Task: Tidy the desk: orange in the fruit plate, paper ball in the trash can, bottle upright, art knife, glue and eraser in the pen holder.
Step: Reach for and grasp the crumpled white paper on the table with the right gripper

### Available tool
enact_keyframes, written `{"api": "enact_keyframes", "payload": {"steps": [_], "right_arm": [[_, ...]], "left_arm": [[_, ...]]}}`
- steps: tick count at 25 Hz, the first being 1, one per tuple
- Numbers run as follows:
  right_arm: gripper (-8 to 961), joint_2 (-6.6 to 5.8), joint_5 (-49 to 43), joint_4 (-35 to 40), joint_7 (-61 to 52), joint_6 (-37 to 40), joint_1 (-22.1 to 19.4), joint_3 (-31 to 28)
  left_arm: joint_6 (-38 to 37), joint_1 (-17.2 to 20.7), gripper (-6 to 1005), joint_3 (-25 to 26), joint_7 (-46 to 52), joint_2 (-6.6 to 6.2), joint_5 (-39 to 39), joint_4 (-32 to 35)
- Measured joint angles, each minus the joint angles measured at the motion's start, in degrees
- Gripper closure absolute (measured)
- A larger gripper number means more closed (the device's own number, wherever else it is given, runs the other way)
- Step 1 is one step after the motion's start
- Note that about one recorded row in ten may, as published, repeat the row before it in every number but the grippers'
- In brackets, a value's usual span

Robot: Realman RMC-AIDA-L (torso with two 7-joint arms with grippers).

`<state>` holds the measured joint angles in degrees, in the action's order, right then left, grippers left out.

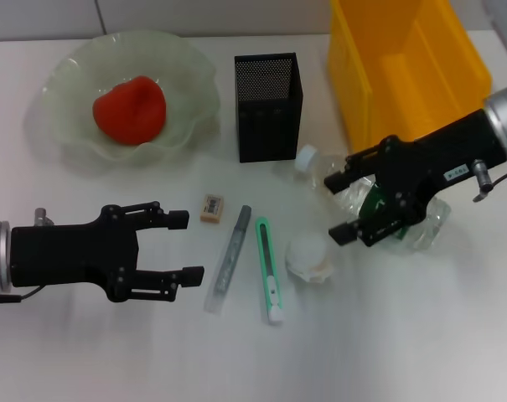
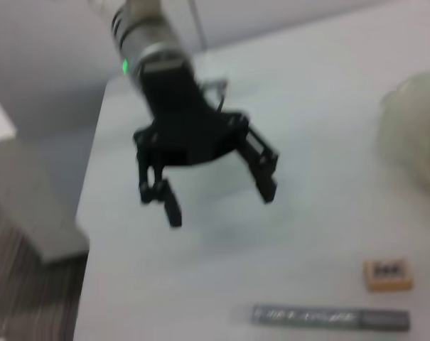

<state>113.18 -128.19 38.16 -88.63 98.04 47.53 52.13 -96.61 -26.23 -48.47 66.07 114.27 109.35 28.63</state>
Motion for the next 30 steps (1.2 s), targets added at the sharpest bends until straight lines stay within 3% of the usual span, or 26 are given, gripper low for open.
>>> {"api": "enact_keyframes", "payload": {"steps": [4,6,7,8,12,30], "right_arm": [[152,0.91,-3.6,1.5,-2.1,-0.3,2.2,3.7],[152,1.95,-5.8,2.6,-2.6,-1.2,2.7,5.4],[153,3.07,-8.2,3.9,-2.8,-2.6,2.9,6.5],[153,3.07,-8.2,3.9,-2.8,-2.6,2.9,6.5],[154,5.38,-11.6,5.4,-2.4,-4.9,3.3,8.3],[159,6.22,-10.6,4.8,-0.7,-12.1,3.6,14.6]], "left_arm": [[0.0,-0.2,141,0.1,0.0,-0.02,0.7,0.1],[0.0,-0.3,141,0.0,0.0,-0.03,1.0,0.4],[0.1,-0.2,141,-0.1,-0.6,0.13,2.2,1.7],[0.1,-0.2,141,-0.1,-0.6,0.13,2.2,1.7],[0.0,-0.3,141,-0.2,-0.8,0.23,3.8,3.2],[-0.2,-1.0,141,-0.7,-2.2,0.78,7.7,6.2]]}}
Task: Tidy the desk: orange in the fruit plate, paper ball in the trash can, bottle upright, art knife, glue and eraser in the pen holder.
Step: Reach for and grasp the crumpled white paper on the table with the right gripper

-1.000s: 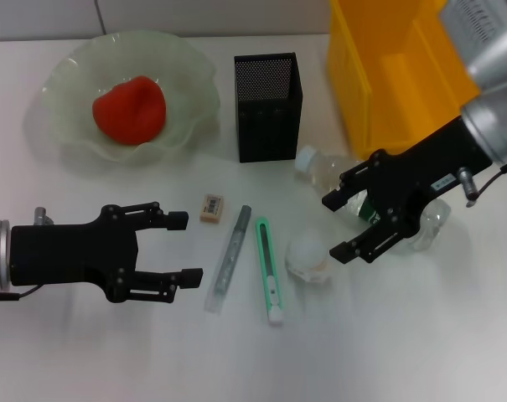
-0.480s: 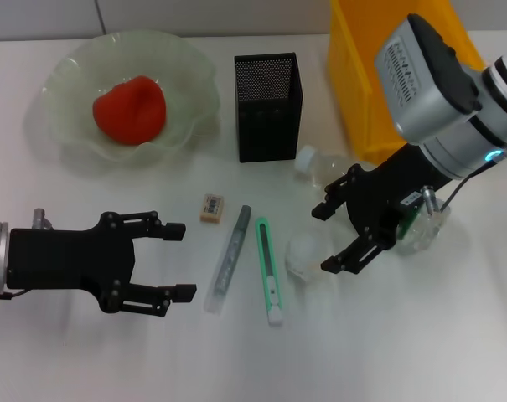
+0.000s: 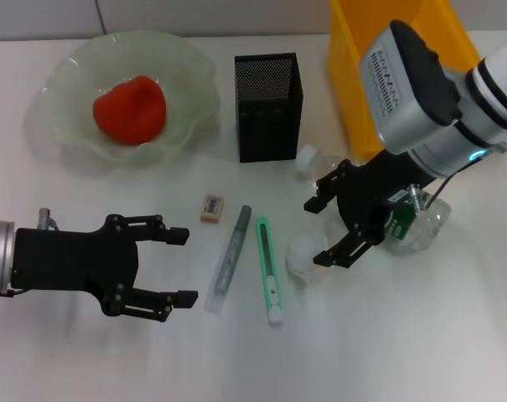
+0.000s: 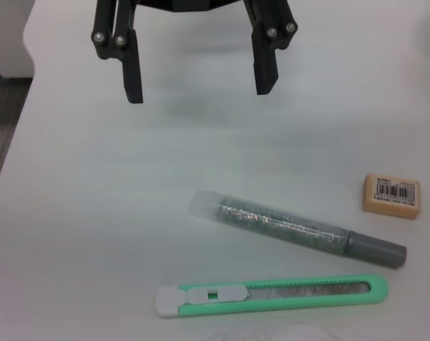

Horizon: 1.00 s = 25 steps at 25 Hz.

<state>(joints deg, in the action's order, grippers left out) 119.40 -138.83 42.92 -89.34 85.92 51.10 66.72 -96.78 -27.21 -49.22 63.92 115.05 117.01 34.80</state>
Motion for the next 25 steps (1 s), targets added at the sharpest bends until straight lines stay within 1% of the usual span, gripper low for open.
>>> {"api": "enact_keyframes", "payload": {"steps": [2,7,25], "right_arm": [[160,0.02,1.1,-0.4,0.0,-0.9,-0.1,1.7],[161,0.04,1.7,-0.9,0.0,-1.2,-0.1,3.3],[166,0.14,2.4,-2.1,0.1,-3.8,0.1,6.5]], "left_arm": [[0.0,-0.1,141,0.1,0.2,0.06,0.6,0.0],[0.0,-0.1,141,0.3,0.5,0.09,0.7,0.0],[0.0,-0.4,142,0.4,0.6,0.15,0.7,0.0]]}}
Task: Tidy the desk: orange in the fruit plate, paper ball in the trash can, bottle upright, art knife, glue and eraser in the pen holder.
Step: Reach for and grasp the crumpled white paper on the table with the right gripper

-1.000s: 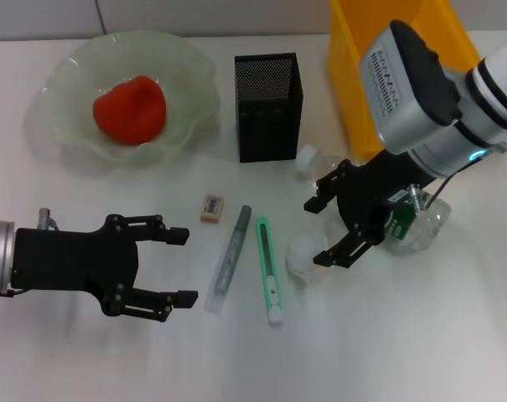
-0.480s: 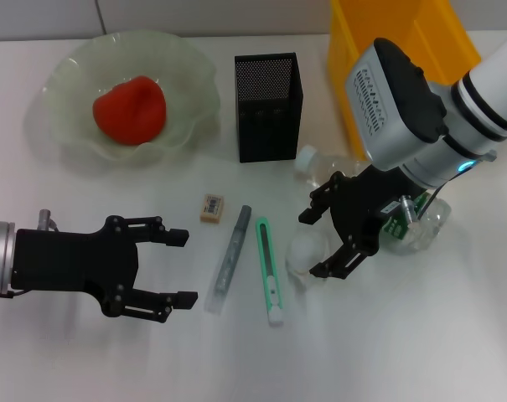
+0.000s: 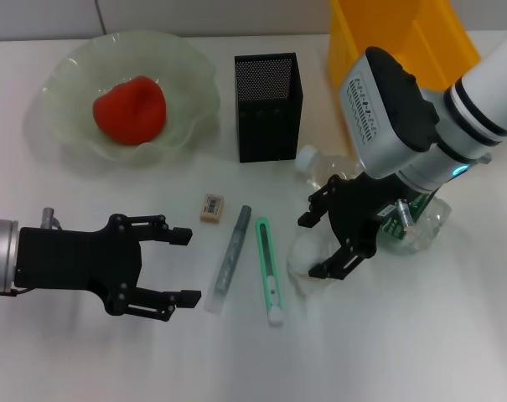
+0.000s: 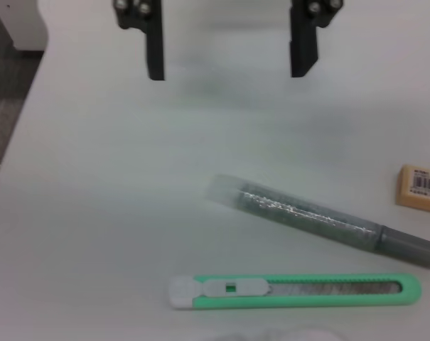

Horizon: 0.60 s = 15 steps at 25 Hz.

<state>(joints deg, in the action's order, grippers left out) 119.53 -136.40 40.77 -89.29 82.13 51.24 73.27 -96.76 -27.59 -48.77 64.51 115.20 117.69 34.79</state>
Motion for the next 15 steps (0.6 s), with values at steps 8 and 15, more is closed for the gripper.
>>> {"api": "enact_keyframes", "payload": {"steps": [8,15], "right_arm": [[260,0.0,0.0,-0.2,0.0,-0.9,0.0,0.4],[424,-0.06,0.1,1.4,-0.2,0.3,-0.2,-0.2]], "left_arm": [[-0.1,-0.1,142,0.1,0.0,0.2,0.0,0.0],[0.0,-0.3,142,0.1,0.0,0.2,0.0,0.0]]}}
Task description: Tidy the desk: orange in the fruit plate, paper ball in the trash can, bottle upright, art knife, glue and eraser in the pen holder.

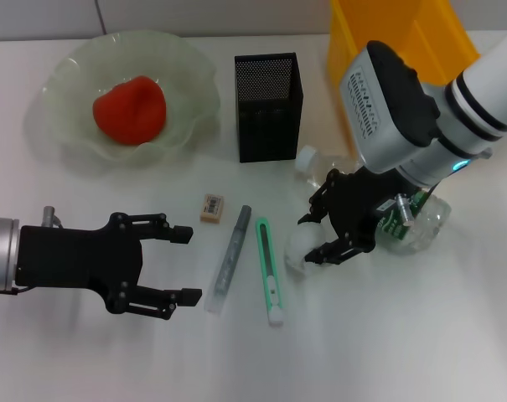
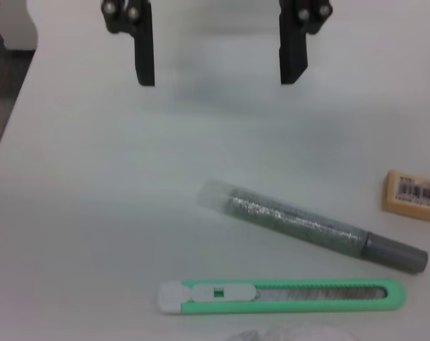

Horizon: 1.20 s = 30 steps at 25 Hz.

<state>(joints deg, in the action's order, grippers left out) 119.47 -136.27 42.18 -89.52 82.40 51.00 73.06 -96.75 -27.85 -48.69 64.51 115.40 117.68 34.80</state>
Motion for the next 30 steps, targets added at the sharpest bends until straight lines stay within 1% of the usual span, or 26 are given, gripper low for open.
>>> {"api": "enact_keyframes", "payload": {"steps": [1,3,5,9,10,11,12,15,16,17,18,22,26,30], "right_arm": [[477,-0.15,0.2,1.8,-0.4,1.5,-0.6,-0.4],[471,-0.19,0.3,3.0,-0.4,2.7,-1.0,-1.1],[465,-0.3,0.6,5.7,-0.5,5.4,-2.0,-3.8],[454,-0.38,0.7,10.0,0.7,10.8,-3.8,-12.0],[451,-0.42,0.8,10.7,1.3,12.3,-4.2,-14.4],[448,-0.6,1.1,11.4,2.3,14.2,-4.8,-18.2],[445,-0.6,1.1,11.4,2.3,14.2,-4.8,-18.2],[437,-1.05,2.3,11.8,3.8,16.7,-6.1,-23.6],[434,-1.2,3.4,11.8,5.2,17.8,-7.5,-26.5],[431,-1.2,3.4,11.8,5.2,17.8,-7.5,-26.5],[428,-1.36,4.5,11.7,6.2,18.2,-8.5,-28.4],[416,-1.81,9.2,10.3,9.3,17.8,-12.0,-31.2],[405,-2.53,15.0,6.8,12.6,15.8,-15.1,-34.0],[393,-2.47,21.3,3.9,16.7,12.8,-18.5,-37.9]], "left_arm": [[0.0,0.0,142,0.0,0.0,0.0,0.0,0.0],[0.1,0.0,142,0.0,0.0,0.0,0.0,0.0],[0.1,0.0,142,0.0,0.0,0.0,0.0,0.0],[0.1,0.0,142,0.0,0.0,0.0,0.0,0.0],[0.1,0.0,142,0.0,0.0,0.0,0.0,0.0],[0.1,0.0,142,0.0,0.0,-0.01,0.0,0.0],[0.1,0.0,142,0.0,0.0,-0.04,0.0,0.0],[0.0,0.0,142,0.0,0.1,-0.12,-0.2,0.0],[0.0,0.0,142,0.0,0.1,-0.17,-0.2,0.0],[-0.1,0.0,142,0.0,0.1,-0.21,-0.3,0.0],[-0.1,0.0,142,0.1,0.1,-0.22,-0.3,0.0],[-0.2,0.0,143,0.1,0.1,-0.17,-0.3,0.0],[-0.3,-0.1,143,0.1,0.3,-0.15,-0.2,0.0],[-0.3,-0.1,143,0.1,0.8,-0.17,-0.2,0.0]]}}
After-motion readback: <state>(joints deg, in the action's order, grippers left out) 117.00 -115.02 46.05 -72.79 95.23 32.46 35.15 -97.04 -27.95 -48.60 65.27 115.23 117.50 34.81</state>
